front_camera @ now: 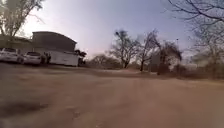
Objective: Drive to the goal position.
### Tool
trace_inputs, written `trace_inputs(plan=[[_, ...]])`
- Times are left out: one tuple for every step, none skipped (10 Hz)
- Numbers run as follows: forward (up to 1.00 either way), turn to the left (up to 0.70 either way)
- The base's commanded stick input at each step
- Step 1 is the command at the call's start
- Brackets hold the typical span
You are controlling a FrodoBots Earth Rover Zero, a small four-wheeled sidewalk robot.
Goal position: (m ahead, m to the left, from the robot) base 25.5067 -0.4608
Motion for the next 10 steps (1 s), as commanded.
trace_inputs(plan=[[0.7, 0.0], [0.7, 0.0], [0.7, 0.0], [0.7, 0.0], [0.7, 0.0], [0.7, -0.11], [0.7, -0.27], [0.7, -0.27], [0.7, -0.1], [0.7, 0.0]])
